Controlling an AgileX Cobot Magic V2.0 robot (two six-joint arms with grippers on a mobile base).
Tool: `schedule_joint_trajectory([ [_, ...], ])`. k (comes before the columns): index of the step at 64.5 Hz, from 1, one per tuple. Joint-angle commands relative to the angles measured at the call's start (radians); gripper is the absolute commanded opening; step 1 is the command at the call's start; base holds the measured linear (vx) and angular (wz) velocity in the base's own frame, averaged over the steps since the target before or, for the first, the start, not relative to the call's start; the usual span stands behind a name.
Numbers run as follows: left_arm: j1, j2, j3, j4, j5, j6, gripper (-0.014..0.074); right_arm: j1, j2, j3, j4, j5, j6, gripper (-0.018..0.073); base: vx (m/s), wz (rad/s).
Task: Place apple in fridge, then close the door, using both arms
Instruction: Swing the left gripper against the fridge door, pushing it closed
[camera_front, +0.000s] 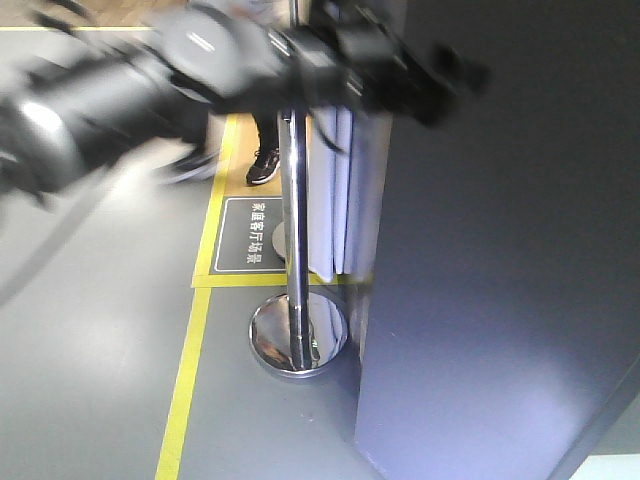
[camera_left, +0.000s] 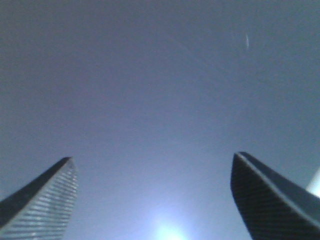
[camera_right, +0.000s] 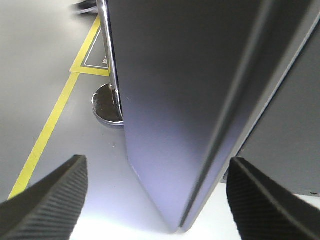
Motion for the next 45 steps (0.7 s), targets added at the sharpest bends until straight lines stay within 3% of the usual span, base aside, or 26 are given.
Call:
schedule_joint_trajectory([
  [1, 0.038, -0.108, -0.037, -0.01, 0.059, 0.003, 0.0554, -0.005, 0.014, -0.026, -0.016, -0.06, -0.005, 0.0547, 0.0, 0.0],
  [10, 0.091, -0.17, -0.035, 0.083, 0.247, 0.002, 0.0524, -0.005, 0.014, -0.026, -0.016, -0.06, -0.005, 0.0547, 0.0, 0.0],
  [19, 0.137, -0.246, 0.038, 0.104, 0.334, 0.002, 0.0494, -0.005, 0.014, -0.026, -0.016, -0.06, -0.005, 0.0547, 0.0, 0.0],
  [32, 0.259, -0.446, 0.362, 0.102, 0.191, 0.015, 0.0466, -0.005, 0.014, -0.026, -0.016, -0.06, -0.005, 0.0547, 0.0, 0.0],
  [45, 0.301, -0.666, 0.683, 0.103, -0.029, 0.022, 0.0465, -0.005, 0.014, -0.026, -0.016, -0.06, -0.005, 0.0547, 0.0, 0.0],
])
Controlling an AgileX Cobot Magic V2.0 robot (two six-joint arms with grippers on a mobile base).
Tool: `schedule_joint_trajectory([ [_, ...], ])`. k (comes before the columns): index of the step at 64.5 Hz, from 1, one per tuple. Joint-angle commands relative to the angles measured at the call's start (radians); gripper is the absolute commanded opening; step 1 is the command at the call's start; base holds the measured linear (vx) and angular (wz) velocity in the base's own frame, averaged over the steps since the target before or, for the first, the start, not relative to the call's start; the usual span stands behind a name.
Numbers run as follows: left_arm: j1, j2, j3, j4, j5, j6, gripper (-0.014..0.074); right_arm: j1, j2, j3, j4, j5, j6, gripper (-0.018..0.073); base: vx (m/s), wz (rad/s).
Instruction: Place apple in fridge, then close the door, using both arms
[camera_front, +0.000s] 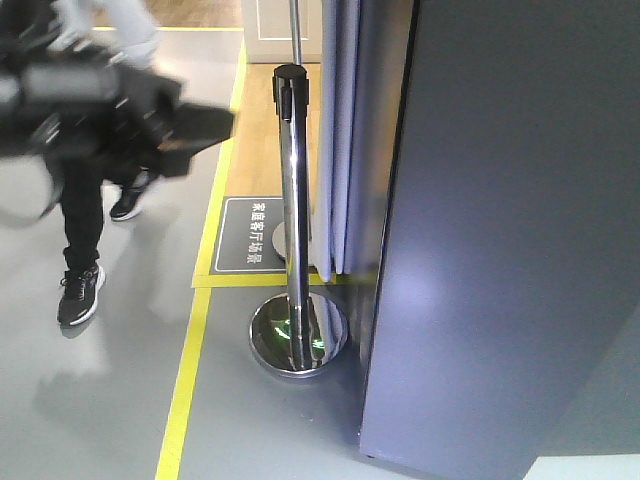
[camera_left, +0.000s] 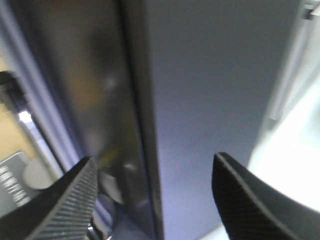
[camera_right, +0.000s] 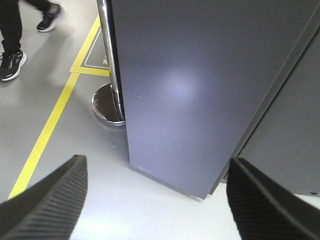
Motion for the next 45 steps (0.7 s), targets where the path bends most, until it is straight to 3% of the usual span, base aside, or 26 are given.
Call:
schedule_joint_trajectory([
  [1, 0.005, -0.116, 0.096, -0.039, -0.153, 0.006, 0.0465, -0.005, 0.014, -0.026, -0.016, -0.06, -0.005, 0.0547, 0.0, 0.0],
  [12, 0.005, -0.212, 0.302, -0.04, -0.206, -0.006, 0.0465, -0.005, 0.014, -0.026, -0.016, -0.06, -0.005, 0.0547, 0.0, 0.0],
  [25, 0.005, -0.279, 0.463, -0.04, -0.344, -0.038, 0.0465, -0.005, 0.014, -0.026, -0.016, -0.06, -0.005, 0.0547, 0.0, 0.0],
  [45, 0.005, -0.287, 0.506, -0.039, -0.349, -0.04, 0.0465, -0.005, 0.014, -0.026, -0.016, -0.06, -0.005, 0.0547, 0.0, 0.0],
])
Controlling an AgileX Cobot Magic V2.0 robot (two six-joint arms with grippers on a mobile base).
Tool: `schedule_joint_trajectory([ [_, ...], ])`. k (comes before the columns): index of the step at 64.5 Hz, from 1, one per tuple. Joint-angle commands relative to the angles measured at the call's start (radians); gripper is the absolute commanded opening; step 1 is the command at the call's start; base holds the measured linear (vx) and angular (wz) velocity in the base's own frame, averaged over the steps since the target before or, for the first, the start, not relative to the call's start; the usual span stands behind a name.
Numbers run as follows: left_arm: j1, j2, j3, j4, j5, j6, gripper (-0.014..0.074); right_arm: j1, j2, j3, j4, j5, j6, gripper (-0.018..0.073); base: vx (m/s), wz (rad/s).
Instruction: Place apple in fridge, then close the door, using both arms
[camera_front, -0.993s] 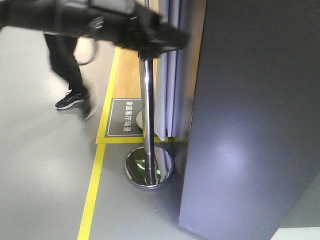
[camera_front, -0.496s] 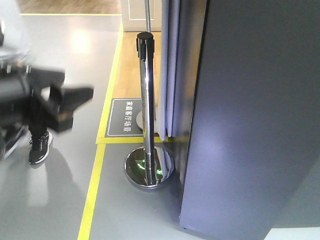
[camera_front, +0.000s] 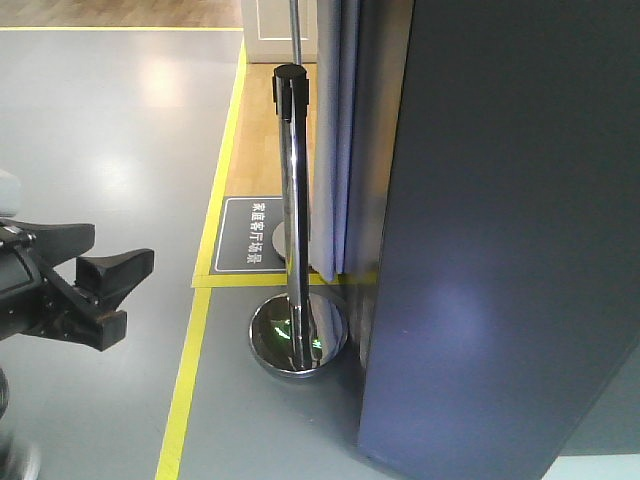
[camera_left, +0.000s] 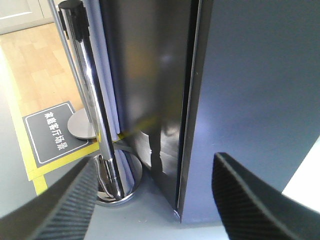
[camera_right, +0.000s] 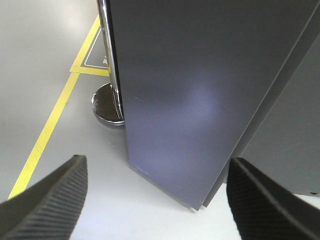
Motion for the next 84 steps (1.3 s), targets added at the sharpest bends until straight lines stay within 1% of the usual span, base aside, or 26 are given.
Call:
schedule_joint_trajectory([
  [1, 0.002, -0.013, -0.025, -0.021, -0.038, -0.005, 0.0465, -0.005, 0.014, -0.026, -0.016, -0.06, -0.005, 0.0547, 0.0, 0.0],
  [23, 0.002, -0.013, -0.025, -0.021, -0.038, -0.005, 0.0465, -0.005, 0.014, -0.026, -0.016, -0.053, -0.004, 0.0547, 0.0, 0.0],
  [32, 0.002, -0.013, -0.025, -0.021, -0.038, -0.005, 0.0465, -0.005, 0.014, -0.026, 0.068, -0.045, -0.001, 0.0547, 0.0, 0.0],
  [36, 0.002, -0.013, -0.025, -0.021, -0.038, -0.005, 0.0465, -0.005, 0.014, -0.026, 0.078, -0.078, -0.003, 0.0547, 0.0, 0.0],
  [41, 0.002, -0.013, -0.025, -0.021, -0.038, -0.005, 0.0465, -0.005, 0.022, -0.026, 0.046, -0.181, 0.008, 0.0547, 0.0, 0.0],
  [44, 0.002, -0.013, -0.025, -0.021, -0.038, -0.005, 0.0465, -0.005, 0.045, -0.026, -0.012, -0.24, 0.057, 0.0547, 0.0, 0.0],
  [46, 0.002, -0.013, -0.025, -0.021, -0.038, -0.005, 0.0465, -0.005, 0.065, -0.028, -0.06, -0.283, 0.118, 0.0547, 0.0, 0.0],
  [47, 0.002, -0.013, -0.025, -0.021, -0.038, -0.005, 0.0465, -0.005, 0.084, -0.03, -0.098, -0.305, 0.159, 0.0547, 0.0, 0.0],
  [49, 0.002, -0.013, -0.025, -0.021, -0.038, -0.005, 0.0465, -0.005, 0.112, -0.032, -0.156, -0.332, 0.2, 0.0547, 0.0, 0.0],
  [51, 0.002, -0.013, -0.025, -0.021, -0.037, -0.005, 0.0465, -0.005, 0.15, -0.037, -0.242, -0.37, 0.274, 0.0547, 0.0, 0.0],
  [53, 0.002, -0.013, -0.025, -0.021, -0.037, -0.005, 0.0465, -0.005, 0.193, -0.044, -0.306, -0.394, 0.325, 0.0547, 0.0, 0.0],
  [57, 0.002, -0.013, -0.025, -0.021, -0.037, -0.005, 0.0465, -0.005, 0.275, -0.065, -0.393, -0.429, 0.392, 0.0547, 0.0, 0.0],
  [67, 0.002, -0.013, -0.025, -0.021, -0.037, -0.005, 0.0465, -0.005, 0.491, -0.161, -0.569, -0.485, 0.502, 0.0547, 0.0, 0.0],
  [73, 0.002, -0.013, -0.025, -0.021, -0.037, -0.005, 0.0465, -0.005, 0.62, -0.237, -0.666, -0.498, 0.561, 0.0547, 0.0, 0.0],
  [81, 0.002, -0.013, -0.025, -0.021, -0.037, -0.005, 0.0465, -0.005, 0.788, -0.342, -0.819, -0.508, 0.664, 0.0547, 0.0, 0.0],
  [84, 0.002, -0.013, -0.025, -0.021, -0.037, -0.005, 0.0465, -0.005, 0.844, -0.379, -0.854, -0.509, 0.694, 0.0547, 0.0, 0.0],
])
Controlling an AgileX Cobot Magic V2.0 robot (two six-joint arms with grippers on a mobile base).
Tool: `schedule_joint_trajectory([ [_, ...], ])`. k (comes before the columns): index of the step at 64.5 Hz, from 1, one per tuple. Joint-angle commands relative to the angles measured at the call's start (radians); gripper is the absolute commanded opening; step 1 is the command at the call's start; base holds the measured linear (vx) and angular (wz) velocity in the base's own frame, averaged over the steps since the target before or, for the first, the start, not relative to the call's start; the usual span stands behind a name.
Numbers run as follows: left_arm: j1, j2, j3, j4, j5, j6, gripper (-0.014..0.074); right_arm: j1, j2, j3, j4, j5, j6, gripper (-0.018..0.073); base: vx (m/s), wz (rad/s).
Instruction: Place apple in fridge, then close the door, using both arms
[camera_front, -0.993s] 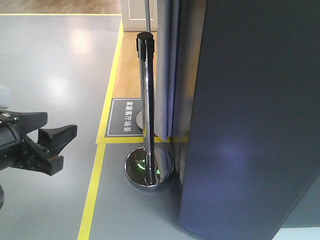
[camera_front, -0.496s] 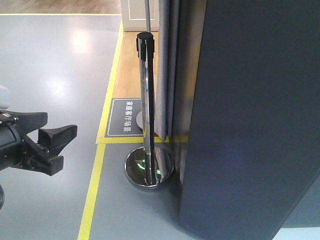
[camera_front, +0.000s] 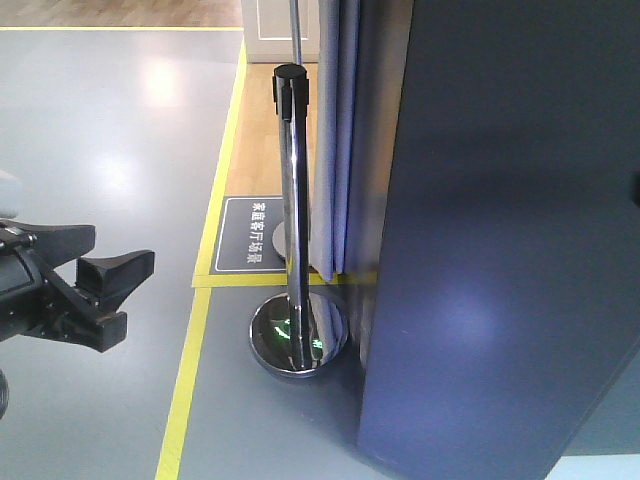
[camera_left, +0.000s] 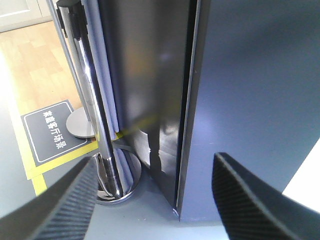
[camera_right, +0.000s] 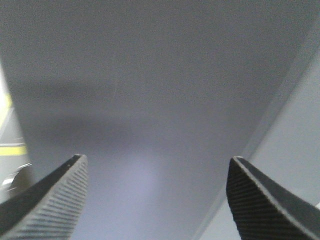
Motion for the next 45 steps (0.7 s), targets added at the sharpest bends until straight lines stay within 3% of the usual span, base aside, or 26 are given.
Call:
schedule_joint_trajectory([
  [1, 0.002, -0.013, -0.025, -0.021, -0.041, -0.004, 0.0465, -0.005, 0.107, -0.104, -0.153, -0.055, 0.076, 0.0547, 0.0, 0.0],
  [9, 0.002, -0.013, -0.025, -0.021, -0.041, -0.004, 0.0465, -0.032, 0.235, -0.2, -0.2, -0.082, 0.137, 0.0547, 0.0, 0.0],
  [21, 0.002, -0.013, -0.025, -0.021, -0.041, -0.004, 0.0465, -0.153, 0.384, -0.302, -0.088, -0.243, 0.171, 0.0547, 0.0, 0.0],
  [45, 0.002, -0.013, -0.025, -0.021, -0.042, -0.004, 0.0465, -0.316, 0.599, -0.411, -0.013, -0.555, 0.165, 0.0547, 0.0, 0.0],
])
